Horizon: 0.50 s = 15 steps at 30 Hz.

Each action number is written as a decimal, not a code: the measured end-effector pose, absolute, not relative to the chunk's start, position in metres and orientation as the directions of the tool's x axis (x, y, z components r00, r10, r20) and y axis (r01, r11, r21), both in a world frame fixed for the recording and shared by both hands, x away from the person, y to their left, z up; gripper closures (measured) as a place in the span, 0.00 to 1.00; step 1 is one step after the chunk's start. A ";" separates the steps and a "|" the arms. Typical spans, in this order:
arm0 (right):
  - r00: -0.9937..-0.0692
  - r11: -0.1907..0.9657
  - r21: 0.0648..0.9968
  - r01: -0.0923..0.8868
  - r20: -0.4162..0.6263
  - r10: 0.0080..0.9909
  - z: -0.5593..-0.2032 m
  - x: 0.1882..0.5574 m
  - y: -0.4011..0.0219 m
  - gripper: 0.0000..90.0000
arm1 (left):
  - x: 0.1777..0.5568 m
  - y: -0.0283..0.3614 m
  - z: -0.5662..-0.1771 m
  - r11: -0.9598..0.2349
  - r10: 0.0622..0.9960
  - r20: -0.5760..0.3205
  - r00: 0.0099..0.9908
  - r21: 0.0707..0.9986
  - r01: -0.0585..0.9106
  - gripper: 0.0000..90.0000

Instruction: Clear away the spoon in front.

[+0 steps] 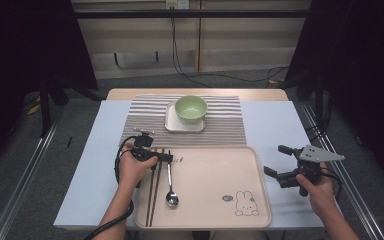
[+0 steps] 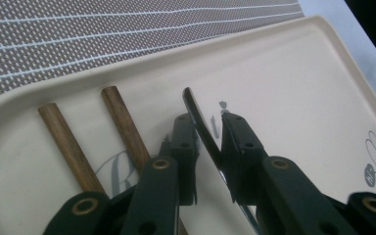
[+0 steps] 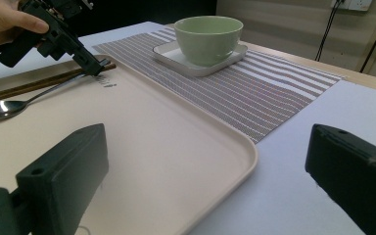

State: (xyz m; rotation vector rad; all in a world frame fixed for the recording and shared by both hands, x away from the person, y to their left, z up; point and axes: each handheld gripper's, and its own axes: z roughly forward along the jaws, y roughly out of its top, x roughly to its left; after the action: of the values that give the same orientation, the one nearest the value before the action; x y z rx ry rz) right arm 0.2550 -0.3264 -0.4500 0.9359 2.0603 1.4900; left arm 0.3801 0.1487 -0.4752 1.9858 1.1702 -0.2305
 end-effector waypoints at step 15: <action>-0.681 0.196 0.943 0.270 0.043 0.731 -0.450 0.255 -0.326 0.02 | 0.381 0.146 -0.475 -0.254 0.669 -0.488 0.561 0.559 0.789 0.81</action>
State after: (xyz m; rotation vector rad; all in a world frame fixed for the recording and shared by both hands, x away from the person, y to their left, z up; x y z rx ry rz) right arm 0.2551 -0.3264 -0.4501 0.9344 2.0601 1.4898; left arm 0.3806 0.1459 -0.4750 1.9952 1.1702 -0.1905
